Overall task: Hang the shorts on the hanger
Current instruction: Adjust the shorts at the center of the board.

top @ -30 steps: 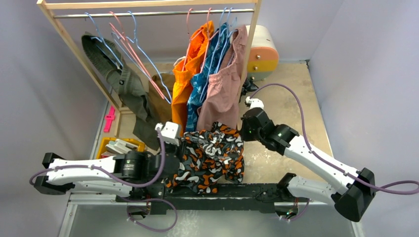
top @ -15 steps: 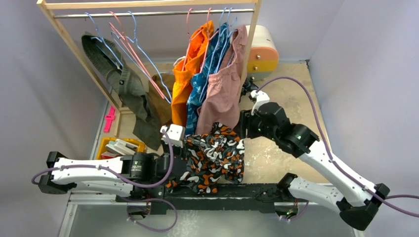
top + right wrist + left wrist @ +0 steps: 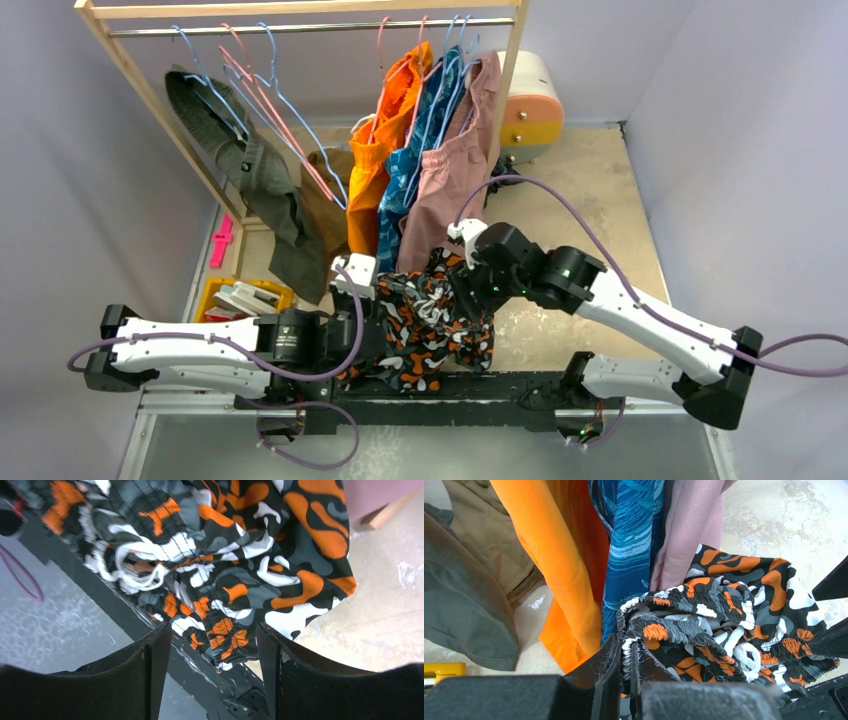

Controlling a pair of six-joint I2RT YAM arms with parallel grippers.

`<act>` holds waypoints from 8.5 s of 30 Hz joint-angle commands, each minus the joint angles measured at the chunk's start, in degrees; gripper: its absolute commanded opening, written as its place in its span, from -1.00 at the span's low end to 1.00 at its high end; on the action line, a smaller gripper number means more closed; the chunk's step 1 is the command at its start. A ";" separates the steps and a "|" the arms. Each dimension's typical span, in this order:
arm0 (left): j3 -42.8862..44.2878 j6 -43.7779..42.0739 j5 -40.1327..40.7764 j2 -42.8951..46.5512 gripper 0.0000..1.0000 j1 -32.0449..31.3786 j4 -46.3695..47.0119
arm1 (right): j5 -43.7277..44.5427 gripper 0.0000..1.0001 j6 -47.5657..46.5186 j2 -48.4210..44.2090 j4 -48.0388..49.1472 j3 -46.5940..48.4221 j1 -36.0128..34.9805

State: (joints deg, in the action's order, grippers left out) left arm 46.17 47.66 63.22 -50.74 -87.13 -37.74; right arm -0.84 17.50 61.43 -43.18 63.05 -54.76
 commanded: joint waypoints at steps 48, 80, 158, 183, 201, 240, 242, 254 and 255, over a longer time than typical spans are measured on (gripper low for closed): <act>0.66 3.57 2.67 7.24 -1.00 -0.08 -5.29 | 17.18 0.09 10.76 15.86 -15.27 6.15 -14.03; 1.00 -7.09 -15.13 10.73 -1.00 -0.12 0.39 | 36.92 -1.00 21.99 -4.87 7.10 5.36 -15.46; -1.42 21.28 -35.43 9.96 0.35 13.39 -3.74 | 37.39 -1.00 31.41 -12.73 4.15 -8.89 -15.46; -2.49 15.94 -44.93 8.48 0.35 13.44 -3.02 | 38.78 -1.00 32.38 -12.83 1.96 -8.20 -15.49; -3.67 13.23 -46.78 6.53 0.04 13.39 -6.56 | 38.94 -1.00 32.51 -12.66 1.82 -8.10 -15.46; 49.69 -19.90 -17.28 1.30 -1.00 13.39 -4.47 | 37.30 -1.00 -0.93 -17.19 19.78 25.05 -15.51; 52.84 -21.50 -16.52 0.09 -1.00 13.44 -4.85 | 37.38 -1.00 -2.21 -14.46 18.72 27.36 -15.46; 74.50 -30.07 -29.72 -9.28 -1.00 13.44 1.21 | 20.11 -1.00 -13.75 -4.32 30.10 50.71 -15.46; 68.73 -29.24 -28.34 -6.12 -1.00 13.41 2.74 | 22.12 -1.00 -13.03 -6.43 30.13 45.77 -15.47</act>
State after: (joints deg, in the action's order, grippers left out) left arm 128.57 19.59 36.03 -66.13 -73.91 -41.87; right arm 23.68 5.52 62.04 -19.64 118.83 -70.13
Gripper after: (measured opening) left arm 0.014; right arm 0.008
